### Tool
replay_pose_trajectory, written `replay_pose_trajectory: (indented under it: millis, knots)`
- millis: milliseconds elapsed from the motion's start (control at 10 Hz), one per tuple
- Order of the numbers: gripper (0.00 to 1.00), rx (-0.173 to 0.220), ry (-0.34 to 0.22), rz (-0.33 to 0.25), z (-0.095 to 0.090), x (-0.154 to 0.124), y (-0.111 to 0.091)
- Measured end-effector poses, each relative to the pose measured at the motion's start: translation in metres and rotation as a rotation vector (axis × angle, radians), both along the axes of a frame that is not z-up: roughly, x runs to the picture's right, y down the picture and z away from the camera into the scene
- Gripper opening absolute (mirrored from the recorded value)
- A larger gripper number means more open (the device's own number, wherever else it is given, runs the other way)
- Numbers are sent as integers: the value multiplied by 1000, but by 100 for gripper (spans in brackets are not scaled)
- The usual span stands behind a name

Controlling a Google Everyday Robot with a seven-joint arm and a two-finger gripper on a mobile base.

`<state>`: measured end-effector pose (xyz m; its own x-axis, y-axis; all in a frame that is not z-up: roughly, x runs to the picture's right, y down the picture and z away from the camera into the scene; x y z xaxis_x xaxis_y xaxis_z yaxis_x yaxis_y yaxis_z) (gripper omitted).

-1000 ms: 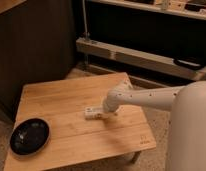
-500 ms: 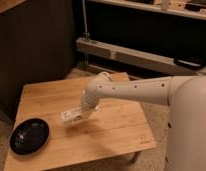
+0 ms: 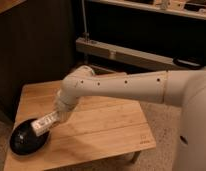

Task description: Place the bottle in the ceramic bowl

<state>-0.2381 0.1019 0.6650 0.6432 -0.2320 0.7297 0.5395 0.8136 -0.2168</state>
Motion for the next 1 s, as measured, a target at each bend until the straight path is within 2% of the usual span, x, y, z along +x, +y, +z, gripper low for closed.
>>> replay_pose_trajectory:
  millis: [200, 300, 400, 500, 600, 700, 900, 1000]
  knots:
    - [0, -26, -113, -50, -12, -44, 6]
    - [0, -51, -177, -77, -14, -66, 10]
    - [0, -98, -276, -111, -11, -92, 14]
    - [0, -130, -345, -130, -7, -103, 18]
    - [0, -144, -389, -151, -4, -111, 24]
    - [0, -140, -397, -171, 4, -114, 33]
    - [1, -97, -338, -191, 30, -110, 46]
    - [12, -48, -269, -218, 48, -110, 57]
